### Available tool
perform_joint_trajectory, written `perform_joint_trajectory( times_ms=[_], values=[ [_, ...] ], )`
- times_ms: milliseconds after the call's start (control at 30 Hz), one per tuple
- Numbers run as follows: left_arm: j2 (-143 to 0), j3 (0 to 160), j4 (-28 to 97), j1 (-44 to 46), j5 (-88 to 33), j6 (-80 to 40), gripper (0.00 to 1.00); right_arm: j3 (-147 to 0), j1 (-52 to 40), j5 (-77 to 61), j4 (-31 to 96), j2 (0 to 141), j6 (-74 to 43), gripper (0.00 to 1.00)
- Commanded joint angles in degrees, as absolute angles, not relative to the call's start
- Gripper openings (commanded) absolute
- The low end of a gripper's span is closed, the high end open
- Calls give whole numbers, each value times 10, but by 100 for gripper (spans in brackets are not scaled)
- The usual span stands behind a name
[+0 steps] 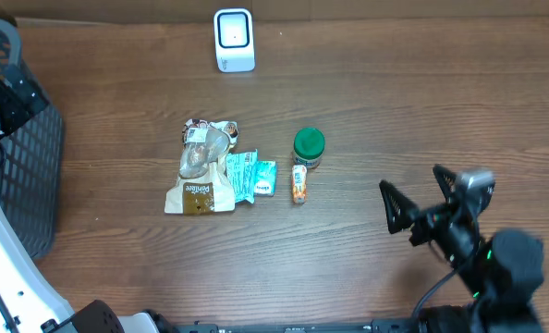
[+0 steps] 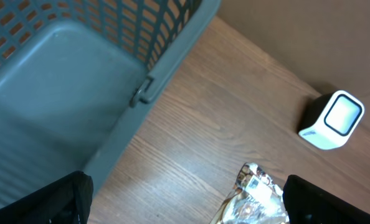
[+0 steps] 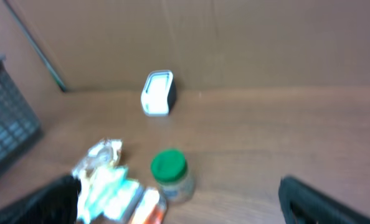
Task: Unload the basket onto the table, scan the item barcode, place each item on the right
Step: 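Reach right gripper to green-lidded jar and grasp it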
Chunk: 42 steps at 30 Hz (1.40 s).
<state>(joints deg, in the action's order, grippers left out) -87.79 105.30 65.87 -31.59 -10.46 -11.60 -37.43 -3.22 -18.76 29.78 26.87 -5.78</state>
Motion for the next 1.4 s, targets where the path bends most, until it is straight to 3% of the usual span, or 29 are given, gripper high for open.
perform_joint_trajectory(
  times_ms=[0, 267, 533, 633, 867, 1133, 1233, 1267, 1300, 1333, 1367],
  values=[
    [-877, 1055, 658, -315, -101, -105, 100, -493, -35, -230, 354, 373, -60, 100],
    [-877, 1055, 658, -315, -101, -105, 100, -717, -81, -270, 582, 652, -60, 100],
    [-877, 1055, 658, -315, -101, -105, 100, -725, -100, -392, 554, 855, -85, 100],
    [-877, 1055, 658, -315, -101, -105, 100, -725, -116, -340, 543, 894, -88, 94],
    [-877, 1055, 658, -315, -101, -105, 100, -738, -164, -204, 480, 902, -125, 98],
    [-877, 1055, 658, -315, -101, -105, 100, -846, -196, -95, 522, 941, -100, 96],
    [-877, 1055, 658, -315, -101, -105, 100, -846, -212, -95, 548, 960, -125, 93],
    [-877, 1055, 658, -315, -101, -105, 99, -846, -217, -95, 561, 967, -142, 88],
    [-877, 1055, 658, -315, -101, -105, 99, -844, -226, -95, 583, 981, -186, 73],
    [-877, 1055, 658, -315, -101, -105, 100, -841, -232, -95, 593, 990, -212, 65],
    [-877, 1055, 658, -315, -101, -105, 100, -838, -236, -98, 596, 994, -222, 62]
  ],
)
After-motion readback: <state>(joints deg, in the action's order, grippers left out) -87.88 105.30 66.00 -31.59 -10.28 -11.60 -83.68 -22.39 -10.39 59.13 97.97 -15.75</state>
